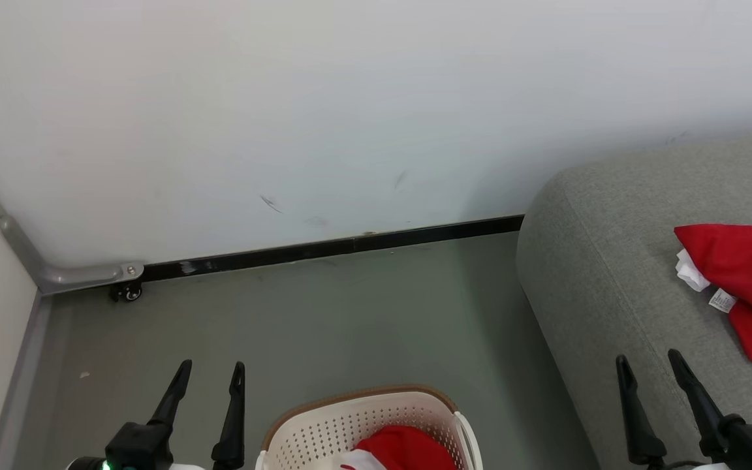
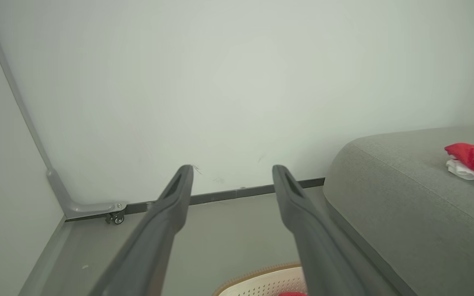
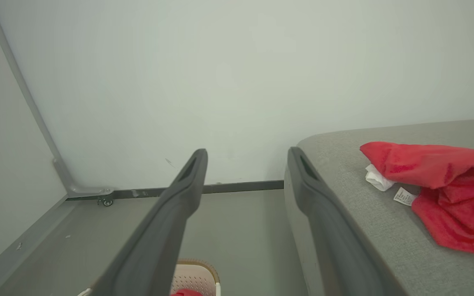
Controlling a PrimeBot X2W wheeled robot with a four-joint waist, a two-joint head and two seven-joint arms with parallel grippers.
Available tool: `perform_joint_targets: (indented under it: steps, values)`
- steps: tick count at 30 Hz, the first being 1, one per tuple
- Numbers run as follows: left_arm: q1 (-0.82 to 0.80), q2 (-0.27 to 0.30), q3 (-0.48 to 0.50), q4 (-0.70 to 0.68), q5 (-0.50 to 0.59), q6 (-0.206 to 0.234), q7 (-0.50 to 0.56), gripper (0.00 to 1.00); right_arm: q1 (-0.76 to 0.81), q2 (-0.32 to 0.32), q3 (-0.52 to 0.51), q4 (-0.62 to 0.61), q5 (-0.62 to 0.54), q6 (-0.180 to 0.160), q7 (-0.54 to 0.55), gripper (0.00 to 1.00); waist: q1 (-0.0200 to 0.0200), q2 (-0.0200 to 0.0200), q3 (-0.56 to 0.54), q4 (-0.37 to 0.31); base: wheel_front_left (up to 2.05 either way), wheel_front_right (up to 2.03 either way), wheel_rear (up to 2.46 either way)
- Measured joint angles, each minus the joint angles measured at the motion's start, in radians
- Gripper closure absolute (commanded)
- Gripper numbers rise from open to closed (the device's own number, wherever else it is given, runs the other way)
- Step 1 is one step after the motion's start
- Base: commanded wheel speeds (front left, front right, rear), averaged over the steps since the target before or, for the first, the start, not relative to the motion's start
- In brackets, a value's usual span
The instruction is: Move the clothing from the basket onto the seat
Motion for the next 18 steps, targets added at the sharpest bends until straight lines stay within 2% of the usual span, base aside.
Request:
perform_joint_targets:
  steps: [10, 18]
  values:
    - [-0.023, -0.017, -0.009, 0.002, 0.009, -0.024, 0.000, 0.00, 0.009, 0.001, -0.005, -0.032, -0.001, 0.000, 0.010, 0.00, 0.0000, -0.0001, 0.015, -0.056, 0.00, 0.00, 0.00]
    - [-0.023, -0.020, -0.007, 0.005, 0.015, -0.025, 0.000, 0.00, 0.009, 0.001, 0.001, -0.053, -0.013, 0.000, 0.021, 0.00, 0.0000, 0.0000, 0.031, -0.103, 0.00, 0.00, 0.00]
